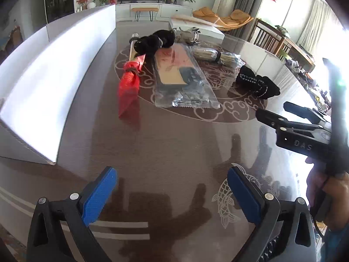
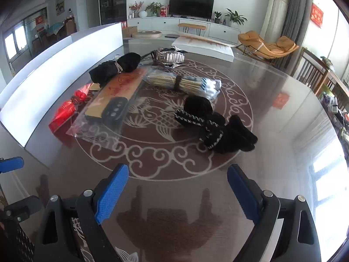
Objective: Organize objects
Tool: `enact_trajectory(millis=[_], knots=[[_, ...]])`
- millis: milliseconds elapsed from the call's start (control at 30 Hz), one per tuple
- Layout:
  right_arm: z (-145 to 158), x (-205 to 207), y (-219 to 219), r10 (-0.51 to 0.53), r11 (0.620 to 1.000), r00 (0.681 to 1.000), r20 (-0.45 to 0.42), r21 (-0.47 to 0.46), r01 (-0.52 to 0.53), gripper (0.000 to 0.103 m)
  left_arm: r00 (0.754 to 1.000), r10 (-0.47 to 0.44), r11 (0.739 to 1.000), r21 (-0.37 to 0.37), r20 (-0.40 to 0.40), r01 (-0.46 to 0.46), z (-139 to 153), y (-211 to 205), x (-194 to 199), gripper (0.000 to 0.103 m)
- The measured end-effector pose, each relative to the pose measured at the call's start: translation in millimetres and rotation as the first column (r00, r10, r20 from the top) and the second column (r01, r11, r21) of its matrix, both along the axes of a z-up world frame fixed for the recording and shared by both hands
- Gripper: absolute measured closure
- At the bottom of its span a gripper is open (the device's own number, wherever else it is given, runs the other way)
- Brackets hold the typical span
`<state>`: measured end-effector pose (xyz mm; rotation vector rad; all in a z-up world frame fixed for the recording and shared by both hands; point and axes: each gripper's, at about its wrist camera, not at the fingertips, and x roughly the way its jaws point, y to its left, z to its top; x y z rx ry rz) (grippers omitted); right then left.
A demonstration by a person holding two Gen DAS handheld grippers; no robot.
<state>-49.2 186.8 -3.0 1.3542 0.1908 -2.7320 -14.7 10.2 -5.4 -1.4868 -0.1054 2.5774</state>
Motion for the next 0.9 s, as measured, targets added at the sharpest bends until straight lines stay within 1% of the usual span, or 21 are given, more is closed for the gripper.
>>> enact_trajectory(millis=[33,67,100,133,200,267,300,333,400,500,900], knots=[[-3,2,8,-0.018,1.000,1.000,-0.001,0.004,0.018,0.011,1.000,0.004,1.000,-0.015,0.006,-0.004,-8,8,-3,0.001],[-7,2,14,-0.035,0.999,0.999,-0.005,0.006,0.035,0.011,0.999,0.007,0.998,-0.063,-0.032,-0.009,-7,16,-7,0.001],[-9,3,19,-0.052,0.999,0.999,-0.010,0.005,0.052,0.011,0.999,0.000,0.996,-0.092,-0.051,-0.004,-7,24,-15,0.001],[-11,4,23,-0.067,0.998,0.998,-0.014,0.004,0.067,0.011,0.998,-0.006,0.994,-0.106,-0.060,0.000,-6,29,-24,0.001],[-14,4,29,-0.094,0.996,0.995,-0.016,0.001,0.094,0.011,0.999,-0.010,0.993,-0.117,-0.051,0.004,-7,39,-44,0.001],[-21,4,33,-0.110,0.994,0.994,-0.001,-0.020,0.110,0.011,1.000,-0.011,0.989,-0.145,-0.015,0.009,-15,41,-66,0.000],[-20,3,34,-0.117,0.993,0.993,-0.007,-0.016,0.116,0.010,0.999,-0.021,0.990,-0.142,-0.050,0.014,-14,43,-72,0.000],[-21,1,33,-0.122,0.992,0.993,-0.002,-0.008,0.122,0.010,0.998,-0.023,0.989,-0.147,-0.061,0.014,-15,43,-79,0.000],[-22,-1,36,-0.135,0.991,0.991,0.001,-0.008,0.135,0.005,0.994,-0.010,0.992,-0.128,-0.105,-0.004,-15,38,-84,0.000],[-24,-1,37,-0.142,0.990,0.990,0.006,-0.010,0.142,0.003,0.994,-0.010,0.992,-0.127,-0.106,-0.003,-16,37,-86,0.000],[-26,-2,37,-0.144,0.989,0.990,0.009,-0.018,0.144,0.003,0.994,-0.011,0.992,-0.128,-0.106,-0.003,-16,37,-87,0.000]])
